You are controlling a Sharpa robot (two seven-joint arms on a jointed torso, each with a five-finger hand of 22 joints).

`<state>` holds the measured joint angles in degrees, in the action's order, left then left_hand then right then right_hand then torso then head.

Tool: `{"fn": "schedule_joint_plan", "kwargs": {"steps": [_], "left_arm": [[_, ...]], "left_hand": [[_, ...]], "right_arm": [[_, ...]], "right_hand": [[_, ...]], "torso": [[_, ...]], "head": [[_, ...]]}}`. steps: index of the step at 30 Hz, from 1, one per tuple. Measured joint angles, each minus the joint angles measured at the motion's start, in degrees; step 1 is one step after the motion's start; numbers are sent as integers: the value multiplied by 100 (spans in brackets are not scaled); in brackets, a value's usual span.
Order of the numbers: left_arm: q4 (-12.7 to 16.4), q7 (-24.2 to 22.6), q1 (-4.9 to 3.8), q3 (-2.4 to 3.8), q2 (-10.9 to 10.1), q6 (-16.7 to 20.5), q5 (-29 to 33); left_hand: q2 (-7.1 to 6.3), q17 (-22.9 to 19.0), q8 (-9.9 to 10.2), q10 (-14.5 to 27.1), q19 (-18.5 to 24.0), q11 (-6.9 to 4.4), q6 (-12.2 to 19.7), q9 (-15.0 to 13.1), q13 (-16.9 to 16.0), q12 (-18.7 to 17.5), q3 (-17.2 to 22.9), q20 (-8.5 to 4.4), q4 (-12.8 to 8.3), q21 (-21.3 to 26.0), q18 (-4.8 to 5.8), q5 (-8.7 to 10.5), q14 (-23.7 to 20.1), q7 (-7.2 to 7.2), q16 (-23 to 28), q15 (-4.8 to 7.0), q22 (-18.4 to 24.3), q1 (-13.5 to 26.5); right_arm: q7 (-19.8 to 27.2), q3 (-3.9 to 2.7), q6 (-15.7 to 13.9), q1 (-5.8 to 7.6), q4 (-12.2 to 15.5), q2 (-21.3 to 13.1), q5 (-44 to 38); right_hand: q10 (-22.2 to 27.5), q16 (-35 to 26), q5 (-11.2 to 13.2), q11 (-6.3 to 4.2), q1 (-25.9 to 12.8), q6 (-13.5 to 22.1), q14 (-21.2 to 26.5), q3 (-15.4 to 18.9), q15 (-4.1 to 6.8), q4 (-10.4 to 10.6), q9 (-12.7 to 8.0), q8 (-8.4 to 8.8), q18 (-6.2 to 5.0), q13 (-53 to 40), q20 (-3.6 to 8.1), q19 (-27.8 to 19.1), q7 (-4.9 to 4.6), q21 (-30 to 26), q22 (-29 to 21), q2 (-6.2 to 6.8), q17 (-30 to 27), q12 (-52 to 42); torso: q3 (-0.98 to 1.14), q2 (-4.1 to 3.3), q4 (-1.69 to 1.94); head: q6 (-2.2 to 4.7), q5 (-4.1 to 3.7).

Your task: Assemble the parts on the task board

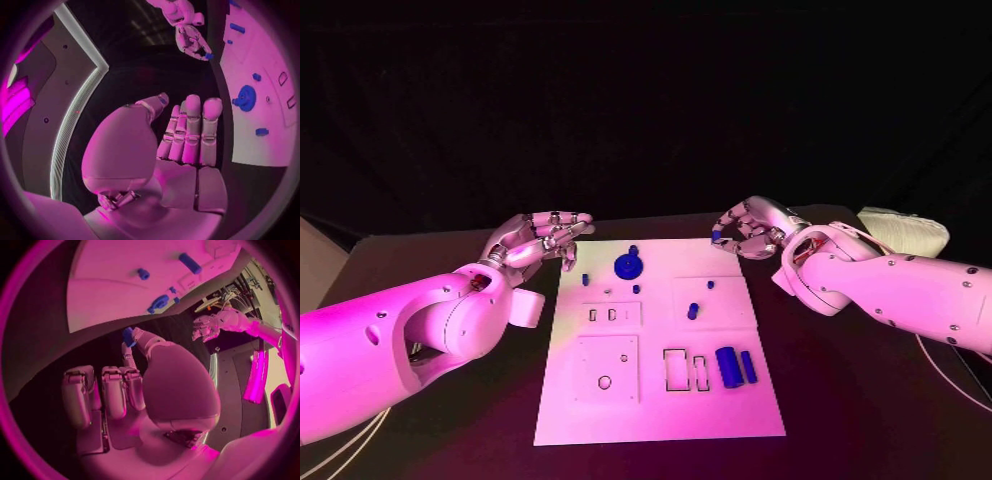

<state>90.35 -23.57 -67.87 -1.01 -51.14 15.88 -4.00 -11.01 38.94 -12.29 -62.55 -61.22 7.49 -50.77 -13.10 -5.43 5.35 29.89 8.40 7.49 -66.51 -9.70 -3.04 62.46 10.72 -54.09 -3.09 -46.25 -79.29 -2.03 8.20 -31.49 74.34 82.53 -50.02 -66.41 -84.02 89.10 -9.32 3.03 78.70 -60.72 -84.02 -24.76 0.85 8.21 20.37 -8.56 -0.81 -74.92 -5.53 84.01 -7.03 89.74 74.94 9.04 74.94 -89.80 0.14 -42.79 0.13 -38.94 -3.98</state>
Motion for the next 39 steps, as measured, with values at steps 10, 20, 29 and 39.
{"fn": "schedule_joint_plan", "kwargs": {"steps": [10,20,29,39], "left_arm": [[-28,12,0,-1,35,-1,0],[-43,49,0,-2,74,3,-6],[-39,91,0,-4,80,7,-23],[-36,143,0,-4,82,9,-70]], "left_hand": [[-17,0,0,0,0,0,0,1,0,-1,0,0,0,0,0,0,0,0,0,0,0,17],[-52,-17,0,-33,0,-33,30,-7,-12,97,-15,0,-33,-44,0,0,0,31,0,0,-31,52],[-30,-21,0,-75,0,-32,30,-12,-27,139,2,0,-50,-66,0,0,21,30,-22,21,-59,75],[-30,-31,0,-157,0,-72,51,-25,-60,242,39,0,-87,-110,1,0,40,10,-46,40,-92,75]], "right_arm": [[-555,8,-254,-5,779,351,-278],[-841,89,-326,-250,963,986,-636],[-1087,142,-355,-466,841,1393,-894],[-1376,156,-352,-637,649,1616,-1166]], "right_hand": [[17,0,1,-20,-54,-21,0,-15,0,16,2,-28,0,0,40,-1,-20,0,-1,-6,-1,0],[0,0,2,-41,-54,-21,20,-15,19,16,2,-28,-1,1,40,-1,-20,0,-2,-6,-1,0],[0,0,3,-40,-83,-24,7,-15,32,16,11,-26,-1,1,40,-1,-16,0,-2,24,-2,0],[0,0,4,-40,-82,-34,-1,-31,40,0,12,-7,0,-3,40,-1,-4,0,-3,25,-2,0]], "torso": [[-43,54,-9],[-69,87,-20],[-69,81,-16],[-64,76,-27]], "head": [[-49,70],[-125,194],[-166,269],[-230,326]]}}
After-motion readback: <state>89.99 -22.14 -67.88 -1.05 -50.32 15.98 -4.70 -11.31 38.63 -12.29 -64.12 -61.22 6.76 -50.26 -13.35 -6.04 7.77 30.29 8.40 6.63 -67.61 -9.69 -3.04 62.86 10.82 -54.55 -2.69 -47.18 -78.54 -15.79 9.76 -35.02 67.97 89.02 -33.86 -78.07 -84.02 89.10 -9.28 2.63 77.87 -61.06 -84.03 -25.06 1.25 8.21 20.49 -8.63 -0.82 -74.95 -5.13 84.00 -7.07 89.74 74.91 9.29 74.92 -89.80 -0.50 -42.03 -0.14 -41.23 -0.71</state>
